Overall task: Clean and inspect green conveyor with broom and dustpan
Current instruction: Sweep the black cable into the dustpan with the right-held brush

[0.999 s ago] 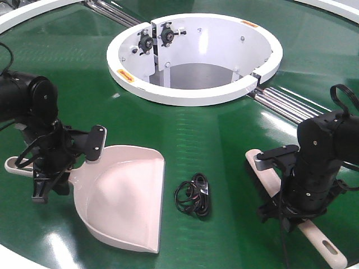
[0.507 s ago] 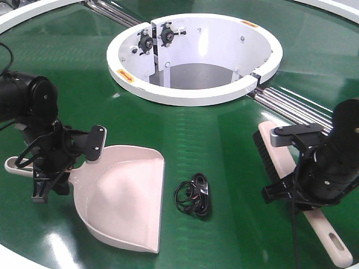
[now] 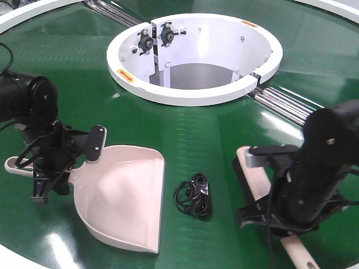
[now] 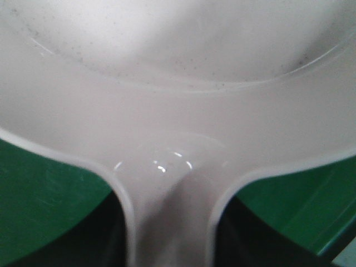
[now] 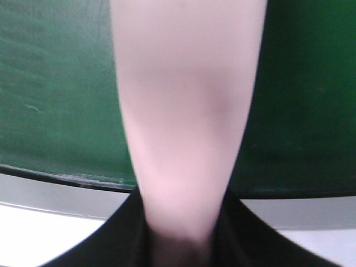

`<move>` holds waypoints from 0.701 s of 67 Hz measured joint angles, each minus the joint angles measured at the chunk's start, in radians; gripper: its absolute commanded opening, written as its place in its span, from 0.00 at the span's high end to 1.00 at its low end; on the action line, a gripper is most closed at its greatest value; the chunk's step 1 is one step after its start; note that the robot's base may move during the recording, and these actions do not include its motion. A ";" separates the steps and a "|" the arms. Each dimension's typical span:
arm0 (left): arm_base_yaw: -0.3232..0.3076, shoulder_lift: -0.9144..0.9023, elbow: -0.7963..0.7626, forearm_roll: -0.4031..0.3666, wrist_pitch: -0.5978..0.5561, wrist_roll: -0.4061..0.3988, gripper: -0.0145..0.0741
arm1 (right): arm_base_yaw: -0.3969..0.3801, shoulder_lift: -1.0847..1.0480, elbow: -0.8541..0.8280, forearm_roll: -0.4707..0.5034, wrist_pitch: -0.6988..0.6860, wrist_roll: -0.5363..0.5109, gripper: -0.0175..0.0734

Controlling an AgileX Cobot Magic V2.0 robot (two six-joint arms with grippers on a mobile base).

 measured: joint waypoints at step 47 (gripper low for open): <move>0.000 0.000 0.000 0.000 0.000 0.000 0.84 | 0.094 0.297 -0.172 0.021 0.010 0.078 0.81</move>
